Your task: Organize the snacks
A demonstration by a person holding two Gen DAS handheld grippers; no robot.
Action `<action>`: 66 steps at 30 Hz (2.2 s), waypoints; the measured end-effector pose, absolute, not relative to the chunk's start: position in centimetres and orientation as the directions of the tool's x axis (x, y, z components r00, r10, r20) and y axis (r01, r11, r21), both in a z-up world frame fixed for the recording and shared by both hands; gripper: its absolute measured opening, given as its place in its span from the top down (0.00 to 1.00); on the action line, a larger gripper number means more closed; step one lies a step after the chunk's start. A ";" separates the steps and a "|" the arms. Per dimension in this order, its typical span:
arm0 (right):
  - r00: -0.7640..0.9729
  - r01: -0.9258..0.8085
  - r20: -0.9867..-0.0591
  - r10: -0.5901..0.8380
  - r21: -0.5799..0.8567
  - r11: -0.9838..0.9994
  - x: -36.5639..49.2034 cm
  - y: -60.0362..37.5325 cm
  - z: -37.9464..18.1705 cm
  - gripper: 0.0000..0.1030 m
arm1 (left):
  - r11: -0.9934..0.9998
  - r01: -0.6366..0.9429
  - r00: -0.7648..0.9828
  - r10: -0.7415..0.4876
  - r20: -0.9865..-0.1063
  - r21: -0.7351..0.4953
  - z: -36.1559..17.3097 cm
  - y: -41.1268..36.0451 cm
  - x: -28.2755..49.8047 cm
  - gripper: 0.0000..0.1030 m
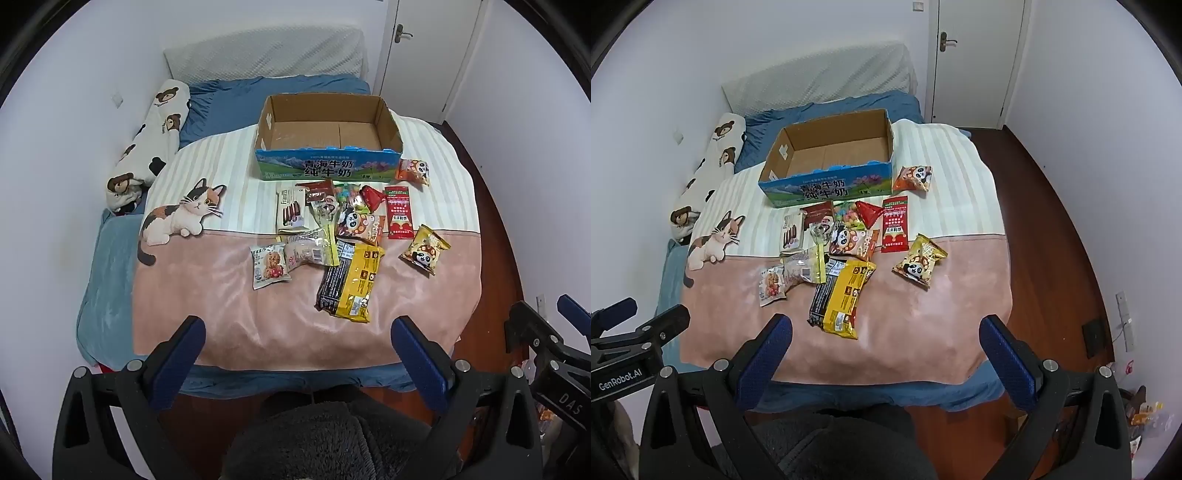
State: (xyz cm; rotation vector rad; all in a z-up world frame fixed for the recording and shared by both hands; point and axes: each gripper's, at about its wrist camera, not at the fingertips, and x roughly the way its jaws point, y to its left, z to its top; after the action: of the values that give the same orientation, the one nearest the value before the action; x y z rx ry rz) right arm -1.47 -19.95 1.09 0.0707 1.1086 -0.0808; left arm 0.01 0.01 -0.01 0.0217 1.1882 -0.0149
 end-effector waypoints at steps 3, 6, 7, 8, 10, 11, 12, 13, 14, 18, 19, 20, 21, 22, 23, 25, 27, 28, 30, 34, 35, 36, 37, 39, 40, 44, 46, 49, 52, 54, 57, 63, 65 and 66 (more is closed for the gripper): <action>0.441 0.098 -0.897 -0.029 0.016 0.995 -1.5 -20.0 1.2 0.00 | 1.000 0.026 0.375 0.000 -0.927 0.010 0.0 -0.1 0.1 0.00; 0.436 0.098 -0.900 -0.025 0.019 0.995 -1.4 -20.2 1.2 0.00 | 1.000 0.024 0.375 -0.005 -0.927 0.004 -0.1 0.1 0.1 0.00; 0.434 0.099 -0.901 -0.023 0.022 0.995 -1.3 -20.3 1.2 0.00 | 1.000 0.024 0.374 -0.004 -0.927 0.005 -0.1 0.1 0.1 0.00; 0.459 0.100 -0.888 -0.042 0.005 0.995 -2.0 -19.9 1.6 0.00 | 1.000 0.023 0.378 -0.003 -0.926 0.006 -0.1 0.1 0.0 0.00; 0.458 0.103 -0.888 -0.043 0.005 0.995 -1.9 -19.9 1.5 0.00 | 1.000 0.023 0.378 -0.004 -0.926 0.006 -0.1 0.1 0.1 0.00; 0.461 0.098 -0.887 -0.040 0.006 0.995 -2.0 -19.9 1.3 0.00 | 1.000 0.023 0.378 -0.002 -0.926 0.008 -0.2 0.1 0.2 0.00; 0.460 0.099 -0.887 -0.041 0.005 0.995 -1.8 -19.9 1.8 0.00 | 1.000 0.024 0.378 -0.003 -0.926 0.007 -0.2 0.2 0.3 0.00; 0.459 0.099 -0.887 -0.042 0.005 0.995 -1.8 -19.9 1.8 0.00 | 1.000 0.024 0.377 -0.005 -0.926 0.005 -0.3 0.2 0.3 0.00; 0.458 0.099 -0.888 -0.039 0.007 0.995 -1.7 -19.8 1.8 0.00 | 1.000 0.025 0.378 -0.004 -0.926 0.006 -0.2 0.1 0.1 0.00; 0.464 0.094 -0.885 -0.033 0.012 0.996 -2.3 -20.0 2.0 0.00 | 1.000 0.026 0.379 -0.004 -0.925 0.006 -0.1 -0.1 -0.2 0.00; 0.464 0.092 -0.885 -0.034 0.010 0.996 -2.3 -19.9 2.1 0.00 | 1.000 0.026 0.380 -0.004 -0.925 0.006 -0.1 0.0 -0.2 0.00; 0.465 0.090 -0.885 -0.034 0.009 0.996 -2.4 -19.9 2.3 0.00 | 1.000 0.027 0.380 -0.004 -0.925 0.006 -0.1 0.0 -0.2 0.00; 0.467 0.088 -0.884 -0.032 0.011 0.996 -2.5 -19.9 2.4 0.00 | 1.000 0.027 0.381 -0.003 -0.925 0.008 0.0 -0.1 -0.2 0.00; 0.470 0.083 -0.882 -0.032 0.009 0.997 -2.7 -20.0 2.4 0.00 | 1.000 0.025 0.382 -0.001 -0.924 0.009 0.4 -0.3 -0.2 0.00; 0.472 0.081 -0.881 -0.034 0.005 0.997 -2.8 -20.0 2.5 0.00 | 1.000 0.024 0.384 -0.001 -0.923 0.009 0.6 -0.2 -0.2 0.00; 0.475 0.079 -0.879 -0.033 0.005 0.997 -2.7 -19.9 2.5 0.00 | 1.000 0.021 0.388 0.000 -0.922 0.009 0.9 -0.2 -0.3 0.00; 0.478 0.078 -0.878 -0.034 0.004 0.997 -2.6 -19.7 2.7 0.00 | 1.000 0.019 0.394 0.001 -0.919 0.010 0.8 -0.3 -0.2 0.00; 0.479 0.077 -0.877 -0.034 0.004 0.997 -2.6 -19.7 2.8 0.00 | 1.000 0.019 0.397 -0.001 -0.918 0.008 0.9 0.0 -0.5 0.00; 0.480 0.077 -0.877 -0.034 0.003 0.997 -2.6 -19.5 2.8 0.00 | 1.000 0.020 0.399 -0.002 -0.917 0.006 1.0 0.2 -0.6 0.00; 0.481 0.076 -0.876 -0.034 0.003 0.997 -2.6 -19.4 2.9 0.00 | 1.000 0.021 0.400 -0.002 -0.917 0.006 1.0 0.2 -0.6 0.00; 0.482 0.076 -0.876 -0.034 0.004 0.997 -2.6 -19.4 3.0 0.00 | 1.000 0.020 0.400 -0.003 -0.917 0.005 1.0 0.2 -0.7 0.00; 0.489 0.076 -0.871 -0.042 -0.005 0.997 -2.5 -19.3 3.0 0.00 | 1.000 0.018 0.402 -0.002 -0.916 0.006 1.0 0.1 -0.7 0.00; 0.491 0.075 -0.870 -0.042 -0.006 0.997 -2.4 -19.2 3.0 0.00 | 1.000 0.019 0.402 -0.001 -0.916 0.007 1.0 0.1 -0.7 0.00; 0.493 0.075 -0.869 -0.039 -0.002 0.997 -2.5 -19.2 3.0 0.00 | 1.000 0.019 0.403 -0.001 -0.915 0.007 1.0 0.2 -0.8 0.00; 0.493 0.075 -0.869 -0.039 -0.002 0.997 -2.4 -19.1 3.0 0.00 | 1.000 0.020 0.403 0.000 -0.915 0.008 1.0 0.2 -0.8 0.00; 0.492 0.074 -0.870 -0.038 -0.002 0.997 -2.4 -19.0 3.1 0.00 | 1.000 0.018 0.402 -0.002 -0.916 0.006 1.0 0.2 -0.8 0.00; 0.492 0.074 -0.870 -0.037 -0.001 0.997 -2.3 -18.9 3.1 0.00 | 1.000 0.020 0.404 -0.003 -0.915 0.006 1.1 0.2 -0.8 0.00; 0.494 0.074 -0.869 -0.038 -0.002 0.997 -2.2 -18.8 3.2 0.00 | 1.000 0.021 0.404 -0.002 -0.915 0.007 1.2 0.4 -0.6 0.00; 0.495 0.075 -0.868 -0.040 -0.003 0.997 -2.1 -18.8 3.2 0.00 | 1.000 0.025 0.401 -0.002 -0.916 0.009 1.2 0.5 -0.3 0.00; 0.497 0.078 -0.867 -0.041 -0.003 0.997 -2.1 -18.8 3.1 0.00 | 1.000 0.027 0.398 -0.003 -0.917 0.008 1.2 0.4 -0.2 0.00; 0.497 0.078 -0.867 -0.041 -0.003 0.997 -2.1 -18.8 3.2 0.00 | 1.000 0.027 0.399 -0.002 -0.917 0.010 1.1 0.3 -0.2 0.00; 0.498 0.077 -0.866 -0.042 -0.004 0.997 -2.1 -18.8 3.2 0.00 | 1.000 0.026 0.401 0.000 -0.916 0.011 1.0 0.2 -0.2 0.00; 0.496 0.078 -0.867 -0.040 -0.002 0.997 -2.0 -18.8 3.2 0.00 | 1.000 0.026 0.401 -0.003 -0.916 0.008 1.0 0.3 -0.2 0.00; 0.497 0.076 -0.867 -0.041 -0.003 0.997 -2.2 -18.7 3.3 0.00 | 1.000 0.027 0.400 -0.005 -0.917 0.007 1.0 0.3 -0.2 0.00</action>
State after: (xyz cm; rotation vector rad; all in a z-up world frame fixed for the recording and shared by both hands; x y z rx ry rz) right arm -2.16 -18.71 3.30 0.0367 1.0487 -0.0708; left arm -0.19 0.32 1.02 0.0221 1.1595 -0.0202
